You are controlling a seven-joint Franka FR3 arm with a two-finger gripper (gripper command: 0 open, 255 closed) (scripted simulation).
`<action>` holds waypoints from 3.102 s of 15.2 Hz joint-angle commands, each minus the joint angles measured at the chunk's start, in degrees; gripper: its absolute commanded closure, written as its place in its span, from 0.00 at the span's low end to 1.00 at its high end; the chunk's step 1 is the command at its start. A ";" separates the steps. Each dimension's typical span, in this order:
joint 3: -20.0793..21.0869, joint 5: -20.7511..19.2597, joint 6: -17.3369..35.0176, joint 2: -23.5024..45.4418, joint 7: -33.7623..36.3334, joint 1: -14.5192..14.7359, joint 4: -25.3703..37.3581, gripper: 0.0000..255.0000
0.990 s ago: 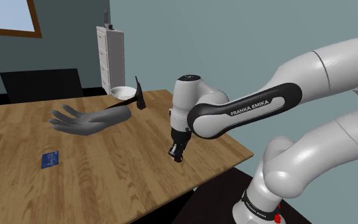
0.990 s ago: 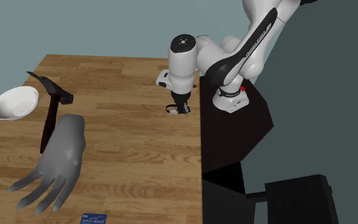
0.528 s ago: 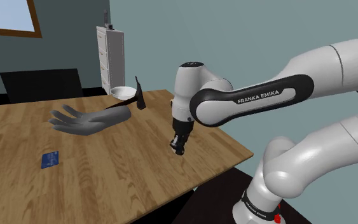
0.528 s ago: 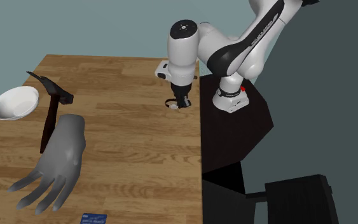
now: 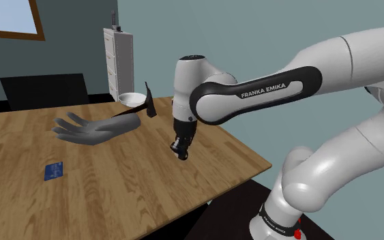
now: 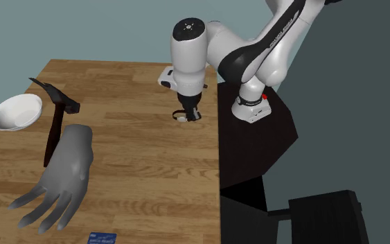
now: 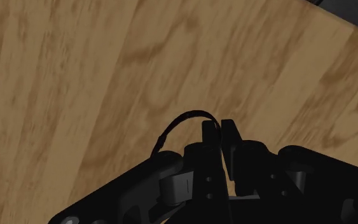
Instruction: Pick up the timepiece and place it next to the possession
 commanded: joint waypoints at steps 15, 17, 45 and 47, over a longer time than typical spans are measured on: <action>6.82 -14.31 -4.23 38.90 14.35 -0.05 40.40 1.00; 6.75 -16.45 -6.33 44.03 15.75 1.38 47.05 1.00; 3.81 -24.56 -6.93 69.00 19.30 9.32 71.18 1.00; 3.81 -24.56 -6.93 69.00 19.30 9.32 71.19 1.00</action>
